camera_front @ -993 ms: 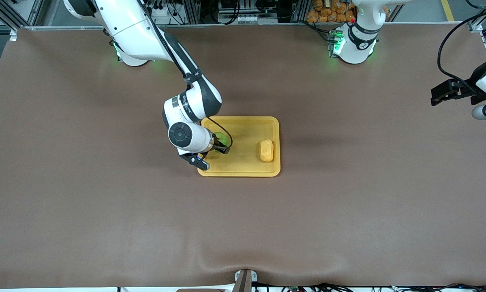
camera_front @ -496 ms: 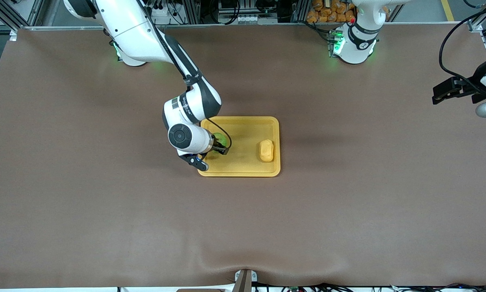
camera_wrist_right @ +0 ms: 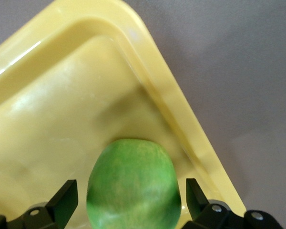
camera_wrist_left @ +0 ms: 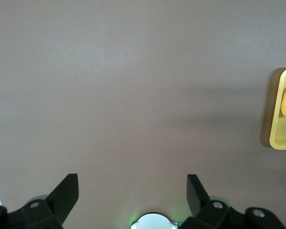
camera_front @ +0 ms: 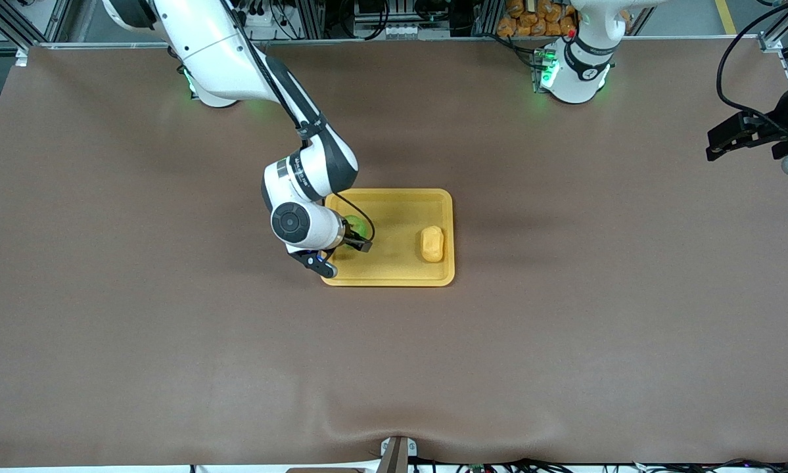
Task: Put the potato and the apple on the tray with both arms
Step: 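Move the apple over the tray with the right gripper and release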
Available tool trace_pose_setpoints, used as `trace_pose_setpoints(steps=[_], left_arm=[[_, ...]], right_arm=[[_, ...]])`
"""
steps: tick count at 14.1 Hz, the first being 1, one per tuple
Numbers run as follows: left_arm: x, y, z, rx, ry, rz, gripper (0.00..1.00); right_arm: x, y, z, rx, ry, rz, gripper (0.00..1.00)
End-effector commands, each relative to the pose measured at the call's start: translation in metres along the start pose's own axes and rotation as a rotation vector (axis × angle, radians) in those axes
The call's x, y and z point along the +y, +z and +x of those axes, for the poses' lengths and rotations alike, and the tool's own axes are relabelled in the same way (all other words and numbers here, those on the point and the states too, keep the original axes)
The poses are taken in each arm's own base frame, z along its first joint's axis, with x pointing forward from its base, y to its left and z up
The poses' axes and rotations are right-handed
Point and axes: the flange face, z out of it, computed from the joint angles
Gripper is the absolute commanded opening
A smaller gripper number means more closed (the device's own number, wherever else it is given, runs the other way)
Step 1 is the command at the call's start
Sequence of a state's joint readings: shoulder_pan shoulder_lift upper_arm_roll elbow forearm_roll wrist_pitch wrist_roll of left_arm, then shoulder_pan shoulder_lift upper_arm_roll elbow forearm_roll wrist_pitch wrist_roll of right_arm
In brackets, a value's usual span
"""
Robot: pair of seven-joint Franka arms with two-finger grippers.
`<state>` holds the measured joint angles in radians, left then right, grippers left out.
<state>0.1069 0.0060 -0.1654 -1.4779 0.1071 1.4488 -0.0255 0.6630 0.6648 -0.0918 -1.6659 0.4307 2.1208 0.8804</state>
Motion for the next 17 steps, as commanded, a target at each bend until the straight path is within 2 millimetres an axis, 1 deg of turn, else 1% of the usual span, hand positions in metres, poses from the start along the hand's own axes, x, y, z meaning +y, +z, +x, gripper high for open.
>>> trace_pose_setpoints(steps=[1,2,4,6,7,8,10,11,12,13,15,16,17], left_arm=[[0.002,-0.005,-0.009,-0.001,0.020,-0.033,1.00],[0.002,-0.005,-0.010,-0.009,0.020,-0.032,1.00],[0.001,-0.012,-0.016,0.000,0.018,-0.030,1.00],[0.003,-0.016,-0.021,0.000,0.024,-0.028,1.00],[0.004,-0.016,-0.021,-0.001,0.025,-0.028,1.00],[0.005,-0.017,-0.022,-0.001,0.028,-0.028,1.00],[0.004,-0.017,-0.025,-0.021,0.035,-0.032,1.00],[0.003,-0.016,-0.026,-0.022,0.038,-0.033,1.00],[0.005,-0.018,-0.028,-0.018,0.043,-0.032,1.00],[0.012,-0.023,-0.034,-0.009,0.054,-0.030,1.00],[0.009,-0.021,-0.037,-0.016,0.055,-0.037,1.00],[0.007,-0.021,-0.039,-0.017,0.054,-0.039,1.00],[0.008,-0.020,-0.039,-0.019,0.054,-0.039,1.00]], right_arm=[[-0.003,-0.034,0.005,-0.041,0.009,-0.003,1.00],[-0.005,-0.042,0.005,-0.051,0.004,-0.008,1.00],[-0.008,-0.061,0.008,-0.063,0.001,-0.009,1.00],[-0.012,-0.086,0.009,-0.076,-0.010,-0.002,1.00],[-0.015,-0.102,0.010,-0.079,-0.017,0.005,1.00],[-0.014,-0.116,0.015,-0.082,-0.019,0.009,1.00],[-0.010,-0.134,0.020,-0.104,-0.017,0.003,1.00],[-0.009,-0.148,0.024,-0.109,-0.017,0.007,1.00],[-0.006,-0.157,0.026,-0.115,-0.016,0.001,1.00],[0.000,-0.168,0.032,-0.125,-0.011,-0.002,1.00],[0.016,-0.201,0.050,-0.145,0.009,0.010,1.00],[0.021,-0.217,0.054,-0.141,0.011,0.018,1.00],[0.025,-0.229,0.056,-0.135,0.011,0.021,1.00]])
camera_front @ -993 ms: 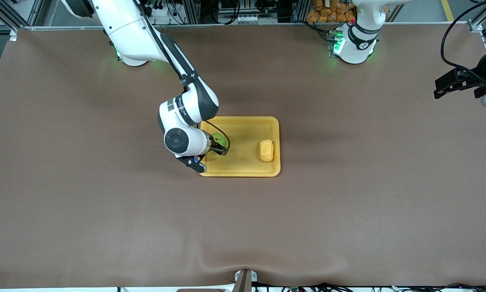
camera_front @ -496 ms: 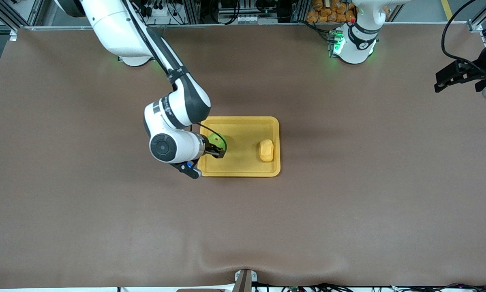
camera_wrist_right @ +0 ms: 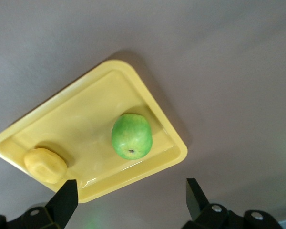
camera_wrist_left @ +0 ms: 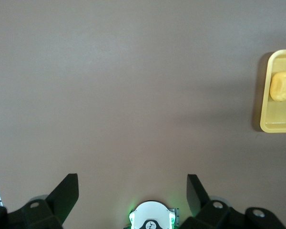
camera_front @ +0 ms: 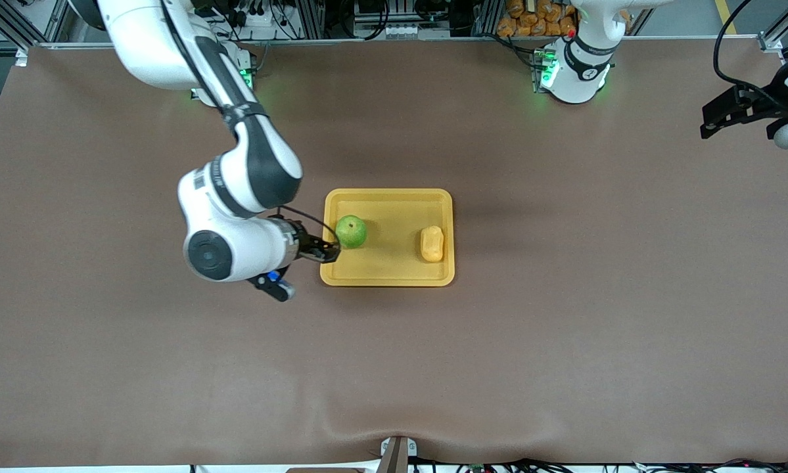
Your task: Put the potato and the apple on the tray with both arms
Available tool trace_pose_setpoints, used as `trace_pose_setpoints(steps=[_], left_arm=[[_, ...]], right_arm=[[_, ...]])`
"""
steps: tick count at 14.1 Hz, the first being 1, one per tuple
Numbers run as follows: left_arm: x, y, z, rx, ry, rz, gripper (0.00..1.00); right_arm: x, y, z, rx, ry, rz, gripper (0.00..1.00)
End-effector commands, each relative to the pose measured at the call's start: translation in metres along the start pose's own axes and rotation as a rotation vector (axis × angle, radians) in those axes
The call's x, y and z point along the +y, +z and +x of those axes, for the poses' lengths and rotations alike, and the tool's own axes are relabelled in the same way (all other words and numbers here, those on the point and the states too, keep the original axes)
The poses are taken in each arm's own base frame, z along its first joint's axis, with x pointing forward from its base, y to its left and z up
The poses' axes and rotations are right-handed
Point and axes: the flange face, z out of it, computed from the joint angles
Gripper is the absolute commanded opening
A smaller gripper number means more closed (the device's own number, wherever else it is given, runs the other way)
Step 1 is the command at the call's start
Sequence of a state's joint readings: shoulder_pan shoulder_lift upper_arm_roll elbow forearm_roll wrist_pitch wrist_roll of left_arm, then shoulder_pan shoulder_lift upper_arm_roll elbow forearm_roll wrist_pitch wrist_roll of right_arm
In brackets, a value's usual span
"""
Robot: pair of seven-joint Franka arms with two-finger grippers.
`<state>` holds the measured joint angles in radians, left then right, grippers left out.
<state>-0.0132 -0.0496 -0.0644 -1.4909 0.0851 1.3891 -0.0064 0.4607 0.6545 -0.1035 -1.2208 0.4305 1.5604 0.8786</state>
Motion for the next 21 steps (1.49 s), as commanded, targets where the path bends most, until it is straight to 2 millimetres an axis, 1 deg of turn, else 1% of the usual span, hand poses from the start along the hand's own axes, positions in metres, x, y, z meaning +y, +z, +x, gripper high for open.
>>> trace_pose_setpoints(steps=[1,2,3,4,6,7,9,10,11,12,13,14,15,18,19,21], left_arm=[[-0.002,-0.002,-0.013,-0.002,0.017,-0.021,1.00],[-0.002,-0.004,-0.013,0.003,0.018,-0.021,1.00],[-0.004,-0.002,-0.009,-0.001,0.014,-0.022,1.00],[-0.003,-0.002,-0.008,0.000,0.015,-0.022,1.00],[0.001,-0.002,-0.008,0.000,0.019,-0.023,1.00],[0.002,-0.003,-0.009,0.002,0.018,-0.026,1.00],[0.004,-0.003,-0.009,0.001,0.011,-0.063,1.00],[0.005,-0.004,-0.010,0.002,0.008,-0.072,1.00],[0.005,-0.006,-0.012,0.005,0.005,-0.072,1.00],[0.007,-0.005,-0.012,0.004,0.003,-0.072,1.00],[0.008,-0.005,-0.012,0.002,-0.011,-0.072,1.00],[0.008,-0.005,-0.011,0.003,-0.020,-0.072,1.00],[0.009,-0.005,-0.011,0.003,-0.018,-0.072,1.00],[0.013,-0.004,-0.012,0.001,-0.012,-0.071,1.00],[0.017,-0.006,-0.013,0.004,-0.006,-0.070,1.00],[0.016,-0.007,-0.013,0.008,-0.018,-0.071,1.00]], right_arm=[[0.013,-0.046,0.002,0.005,-0.001,0.032,1.00],[0.022,-0.067,0.000,0.022,0.000,0.049,1.00],[0.027,-0.080,-0.003,0.042,0.000,0.055,1.00],[0.032,-0.086,-0.001,0.060,0.004,0.049,1.00],[0.049,-0.114,-0.001,0.098,0.015,0.072,1.00],[0.055,-0.124,-0.001,0.107,0.019,0.085,1.00],[0.069,-0.147,-0.006,0.132,0.026,0.110,1.00],[0.079,-0.158,-0.010,0.151,0.025,0.094,1.00],[0.090,-0.165,-0.010,0.167,0.002,0.063,1.00],[0.099,-0.174,-0.015,0.170,-0.021,0.050,1.00],[0.110,-0.185,-0.017,0.171,-0.026,0.051,1.00],[0.124,-0.196,-0.013,0.175,-0.011,0.063,1.00],[0.135,-0.207,-0.014,0.177,-0.003,0.075,1.00],[0.160,-0.232,-0.022,0.195,-0.024,0.091,1.00],[0.169,-0.239,-0.025,0.194,-0.029,0.088,1.00],[0.190,-0.252,-0.028,0.195,-0.056,0.080,1.00]])
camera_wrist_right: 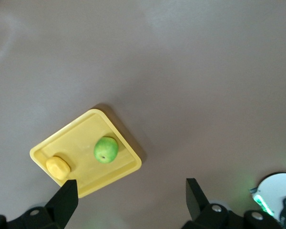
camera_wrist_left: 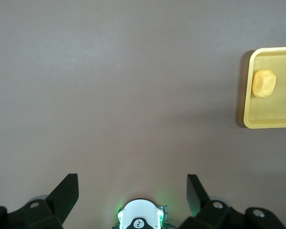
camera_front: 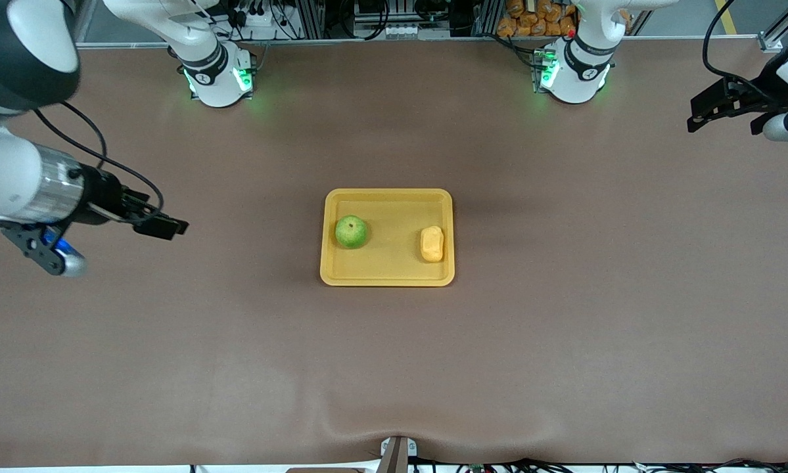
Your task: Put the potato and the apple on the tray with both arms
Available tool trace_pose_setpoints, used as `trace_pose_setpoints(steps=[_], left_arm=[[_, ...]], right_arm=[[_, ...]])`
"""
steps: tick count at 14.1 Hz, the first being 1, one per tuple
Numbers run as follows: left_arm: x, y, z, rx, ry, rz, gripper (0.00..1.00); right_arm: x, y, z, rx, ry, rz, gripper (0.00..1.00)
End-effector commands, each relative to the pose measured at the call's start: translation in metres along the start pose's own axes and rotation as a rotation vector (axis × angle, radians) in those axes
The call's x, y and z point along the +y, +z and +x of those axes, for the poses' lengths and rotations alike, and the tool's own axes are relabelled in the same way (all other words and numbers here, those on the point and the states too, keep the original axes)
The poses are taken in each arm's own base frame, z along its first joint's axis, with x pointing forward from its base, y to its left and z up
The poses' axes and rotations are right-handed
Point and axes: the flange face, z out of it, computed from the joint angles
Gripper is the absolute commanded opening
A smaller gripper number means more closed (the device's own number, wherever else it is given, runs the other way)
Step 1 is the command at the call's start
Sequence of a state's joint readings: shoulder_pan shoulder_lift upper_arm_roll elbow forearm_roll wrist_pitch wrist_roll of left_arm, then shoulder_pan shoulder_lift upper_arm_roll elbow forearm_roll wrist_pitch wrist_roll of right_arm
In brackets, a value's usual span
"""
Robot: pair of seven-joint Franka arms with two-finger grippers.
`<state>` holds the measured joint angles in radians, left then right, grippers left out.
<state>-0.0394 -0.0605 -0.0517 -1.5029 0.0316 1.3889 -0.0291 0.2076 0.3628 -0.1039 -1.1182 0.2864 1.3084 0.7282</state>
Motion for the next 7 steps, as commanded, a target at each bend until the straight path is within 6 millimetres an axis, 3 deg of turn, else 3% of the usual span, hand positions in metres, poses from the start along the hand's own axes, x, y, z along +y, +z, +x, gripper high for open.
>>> trace_pose_setpoints(steps=[1,4,7], left_arm=[[0.003,-0.005,-0.009,0.008,-0.020,-0.019,1.00],[0.002,-0.004,-0.008,0.007,-0.023,-0.019,1.00],[0.002,-0.004,-0.008,0.007,-0.024,-0.018,1.00]], right_arm=[[0.031,-0.029,-0.009,0.022,-0.055,-0.020,1.00],[0.070,-0.052,-0.006,0.027,-0.151,-0.033,1.00],[0.095,-0.065,0.000,0.030,-0.217,-0.031,1.00]])
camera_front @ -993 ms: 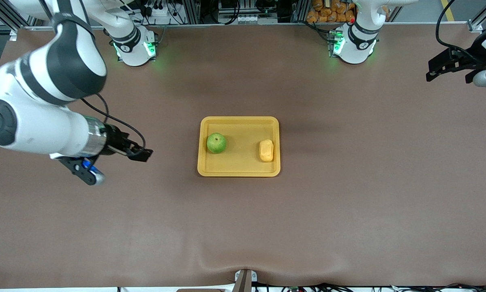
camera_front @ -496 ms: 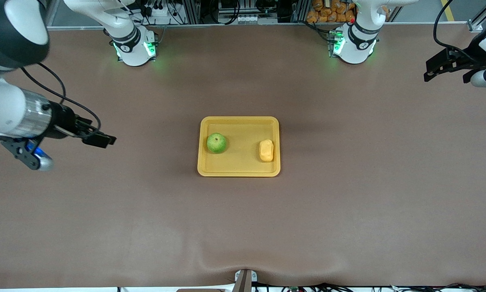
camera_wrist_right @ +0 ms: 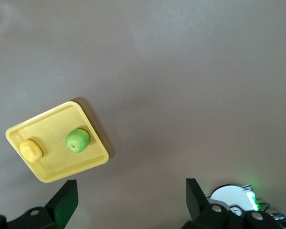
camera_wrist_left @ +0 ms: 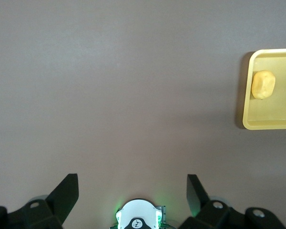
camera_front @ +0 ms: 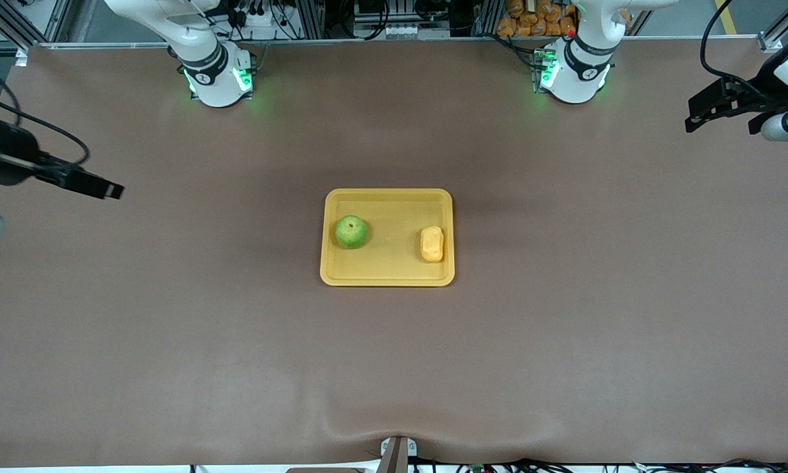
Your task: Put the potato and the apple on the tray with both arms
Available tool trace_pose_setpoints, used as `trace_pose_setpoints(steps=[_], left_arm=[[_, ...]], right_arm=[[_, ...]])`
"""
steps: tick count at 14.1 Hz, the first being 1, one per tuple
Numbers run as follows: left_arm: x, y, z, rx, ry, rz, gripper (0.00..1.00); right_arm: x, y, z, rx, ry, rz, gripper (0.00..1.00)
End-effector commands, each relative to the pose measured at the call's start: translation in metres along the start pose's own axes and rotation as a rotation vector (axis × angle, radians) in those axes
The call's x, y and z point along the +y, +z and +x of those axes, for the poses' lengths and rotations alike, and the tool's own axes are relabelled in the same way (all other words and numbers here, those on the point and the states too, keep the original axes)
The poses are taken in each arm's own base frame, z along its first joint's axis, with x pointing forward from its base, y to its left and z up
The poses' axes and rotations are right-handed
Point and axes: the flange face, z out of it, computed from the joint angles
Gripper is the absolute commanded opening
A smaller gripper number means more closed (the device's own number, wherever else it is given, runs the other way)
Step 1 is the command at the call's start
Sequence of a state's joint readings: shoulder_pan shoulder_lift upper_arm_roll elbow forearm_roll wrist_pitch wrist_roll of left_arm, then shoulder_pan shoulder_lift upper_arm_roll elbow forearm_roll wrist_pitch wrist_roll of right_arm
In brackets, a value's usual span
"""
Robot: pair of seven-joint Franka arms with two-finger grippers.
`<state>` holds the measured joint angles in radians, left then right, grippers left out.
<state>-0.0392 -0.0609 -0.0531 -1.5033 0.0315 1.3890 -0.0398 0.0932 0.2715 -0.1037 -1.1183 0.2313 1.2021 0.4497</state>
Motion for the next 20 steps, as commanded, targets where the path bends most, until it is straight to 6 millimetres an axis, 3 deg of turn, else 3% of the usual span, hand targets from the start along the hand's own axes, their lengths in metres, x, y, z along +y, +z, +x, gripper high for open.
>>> trace_pose_setpoints(steps=[1,4,11,15,18,20], left_arm=[[0.002,-0.003,-0.008,0.005,-0.014,-0.019,1.00],[0.001,-0.002,-0.009,-0.001,-0.014,-0.017,1.00],[-0.003,-0.002,-0.009,-0.001,-0.022,-0.018,1.00],[-0.007,-0.002,-0.009,-0.002,-0.029,-0.019,1.00],[-0.007,0.000,-0.008,-0.002,-0.029,-0.017,1.00],[-0.008,-0.001,-0.005,0.000,-0.015,-0.014,1.00]], right_arm=[[0.021,-0.013,-0.010,0.015,-0.076,-0.029,1.00],[0.035,-0.021,-0.032,0.049,-0.212,-0.111,1.00],[0.072,-0.024,-0.053,0.112,-0.285,-0.116,1.00],[0.092,-0.004,-0.075,0.188,-0.275,-0.113,1.00],[0.088,-0.004,-0.078,0.203,-0.289,-0.177,1.00],[0.080,-0.016,-0.082,0.231,-0.304,-0.174,1.00]])
